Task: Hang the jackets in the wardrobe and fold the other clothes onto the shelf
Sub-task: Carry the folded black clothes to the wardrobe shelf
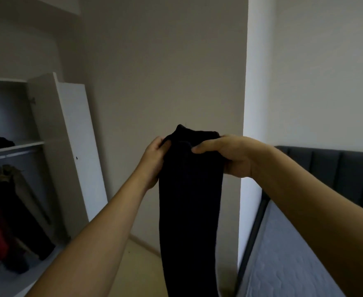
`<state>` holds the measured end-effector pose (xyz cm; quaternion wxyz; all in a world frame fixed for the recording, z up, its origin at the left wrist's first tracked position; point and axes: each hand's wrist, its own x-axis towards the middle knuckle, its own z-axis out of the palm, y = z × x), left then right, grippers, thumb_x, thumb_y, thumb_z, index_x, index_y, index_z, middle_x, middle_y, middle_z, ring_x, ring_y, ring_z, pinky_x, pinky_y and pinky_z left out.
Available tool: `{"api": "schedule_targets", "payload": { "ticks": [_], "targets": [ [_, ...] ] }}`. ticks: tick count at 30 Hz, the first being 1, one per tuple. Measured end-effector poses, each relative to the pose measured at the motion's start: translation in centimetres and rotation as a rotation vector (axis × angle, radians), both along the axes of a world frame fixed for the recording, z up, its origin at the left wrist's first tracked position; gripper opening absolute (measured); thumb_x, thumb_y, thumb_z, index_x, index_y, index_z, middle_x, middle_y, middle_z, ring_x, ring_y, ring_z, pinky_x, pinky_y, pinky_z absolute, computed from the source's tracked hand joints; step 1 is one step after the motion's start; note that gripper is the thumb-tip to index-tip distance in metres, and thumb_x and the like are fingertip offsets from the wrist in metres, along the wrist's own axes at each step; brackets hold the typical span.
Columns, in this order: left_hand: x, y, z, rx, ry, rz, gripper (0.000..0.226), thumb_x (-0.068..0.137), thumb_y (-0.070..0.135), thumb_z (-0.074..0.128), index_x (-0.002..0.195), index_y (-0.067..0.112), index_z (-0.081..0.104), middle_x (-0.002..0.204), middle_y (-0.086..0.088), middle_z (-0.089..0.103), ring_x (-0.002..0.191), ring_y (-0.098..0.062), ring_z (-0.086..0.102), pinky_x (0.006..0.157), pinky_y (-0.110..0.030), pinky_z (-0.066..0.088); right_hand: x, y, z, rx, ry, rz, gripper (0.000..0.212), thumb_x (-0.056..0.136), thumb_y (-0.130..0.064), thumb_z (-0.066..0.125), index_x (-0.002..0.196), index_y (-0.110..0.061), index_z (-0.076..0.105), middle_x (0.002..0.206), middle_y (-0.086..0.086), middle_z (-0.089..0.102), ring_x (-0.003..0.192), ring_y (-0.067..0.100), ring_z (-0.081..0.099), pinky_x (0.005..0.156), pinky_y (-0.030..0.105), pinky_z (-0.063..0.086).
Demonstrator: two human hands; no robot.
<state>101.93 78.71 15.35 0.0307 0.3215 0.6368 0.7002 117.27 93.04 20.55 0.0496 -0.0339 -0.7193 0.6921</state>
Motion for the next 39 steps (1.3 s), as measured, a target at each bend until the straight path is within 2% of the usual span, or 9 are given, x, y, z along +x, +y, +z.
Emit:
{"api": "schedule_targets", "payload": {
  "ticks": [6, 11, 15, 23, 27, 30, 34, 36, 39],
  "targets": [
    [0.8, 2.5, -1.3, -0.213, 0.252, 0.131, 0.032, 0.094, 0.04, 0.044, 0.08, 0.013, 0.052, 0.073, 0.004, 0.053, 0.068, -0.011, 0.048, 0.065, -0.034, 0.038, 1.0, 2.2, -5.8, -0.301, 0.104, -0.135, 0.029, 0.078, -0.004, 0.06, 0.106, -0.004, 0.065, 0.09, 0.016, 0.073, 0.075, 0.029, 0.072, 0.061, 0.034, 0.057],
    [3.0, 9.2, -6.0, -0.476, 0.411, 0.07, 0.029, 0.08, 0.035, 0.031, 0.067, 0.011, 0.041, 0.068, -0.004, 0.049, 0.067, -0.022, 0.045, 0.062, -0.036, 0.035, 4.2, 6.4, -13.4, -0.497, 0.098, -0.317, 0.033, 0.076, -0.004, 0.058, 0.109, -0.006, 0.063, 0.09, 0.016, 0.073, 0.074, 0.029, 0.072, 0.06, 0.036, 0.057],
    [6.9, 16.8, -12.1, -0.666, 0.464, -0.035, 0.02, 0.077, 0.03, 0.031, 0.06, 0.019, 0.028, 0.057, 0.003, 0.039, 0.057, -0.018, 0.036, 0.055, -0.034, 0.027, 9.0, 11.4, -20.4, -0.628, 0.051, -0.475, 0.038, 0.076, -0.004, 0.059, 0.114, -0.005, 0.064, 0.099, 0.02, 0.072, 0.078, 0.031, 0.072, 0.061, 0.037, 0.057],
    [20.3, 38.5, -30.7, -1.007, 0.428, -0.407, 0.022, 0.085, 0.018, 0.036, 0.066, 0.012, 0.046, 0.071, -0.004, 0.057, 0.069, -0.022, 0.051, 0.061, -0.033, 0.036, 24.3, 27.0, -38.7, -0.89, -0.145, -0.816, 0.041, 0.072, -0.008, 0.064, 0.113, -0.003, 0.065, 0.104, 0.02, 0.071, 0.094, 0.034, 0.07, 0.074, 0.043, 0.058],
    [30.4, 50.7, -44.5, -1.129, 0.441, -0.614, 0.02, 0.089, 0.005, 0.035, 0.086, 0.005, 0.055, 0.095, -0.008, 0.054, 0.09, -0.025, 0.053, 0.077, -0.032, 0.04, 34.8, 36.8, -50.9, -0.883, -0.246, -1.117, 0.035, 0.071, -0.004, 0.065, 0.106, -0.003, 0.066, 0.092, 0.02, 0.073, 0.081, 0.035, 0.072, 0.07, 0.046, 0.059],
    [36.6, 56.6, -52.8, -1.129, 0.472, -0.66, 0.015, 0.092, 0.001, 0.034, 0.088, 0.004, 0.048, 0.101, -0.012, 0.046, 0.097, -0.029, 0.051, 0.085, -0.035, 0.04, 40.8, 41.6, -58.6, -0.835, -0.256, -1.287, 0.03, 0.075, 0.0, 0.063, 0.104, -0.007, 0.064, 0.093, 0.022, 0.071, 0.082, 0.037, 0.071, 0.07, 0.051, 0.058],
    [45.4, 63.8, -64.5, -1.103, 0.457, -0.695, 0.018, 0.094, 0.003, 0.035, 0.097, -0.002, 0.052, 0.109, -0.017, 0.049, 0.1, -0.033, 0.052, 0.092, -0.042, 0.042, 48.8, 47.4, -70.0, -0.633, -0.283, -1.471, 0.024, 0.078, -0.001, 0.064, 0.094, -0.018, 0.061, 0.091, 0.015, 0.069, 0.068, 0.023, 0.071, 0.055, 0.03, 0.057],
    [48.3, 66.2, -69.3, -1.061, 0.471, -0.693, 0.017, 0.093, 0.005, 0.038, 0.1, 0.002, 0.053, 0.11, -0.017, 0.05, 0.103, -0.034, 0.052, 0.09, -0.043, 0.042, 51.8, 49.4, -75.2, -0.526, -0.324, -1.558, 0.024, 0.081, -0.001, 0.062, 0.098, -0.018, 0.059, 0.099, 0.015, 0.067, 0.078, 0.023, 0.069, 0.065, 0.036, 0.06],
    [50.2, 66.8, -76.0, -1.044, 0.401, -0.671, 0.033, 0.092, 0.008, 0.039, 0.12, 0.018, 0.053, 0.127, -0.007, 0.047, 0.117, -0.027, 0.044, 0.1, -0.039, 0.039, 54.4, 51.3, -82.2, -0.508, -0.401, -1.668, 0.045, 0.084, -0.005, 0.059, 0.127, -0.014, 0.05, 0.12, 0.015, 0.06, 0.103, 0.032, 0.063, 0.091, 0.05, 0.053]
  ]
}}
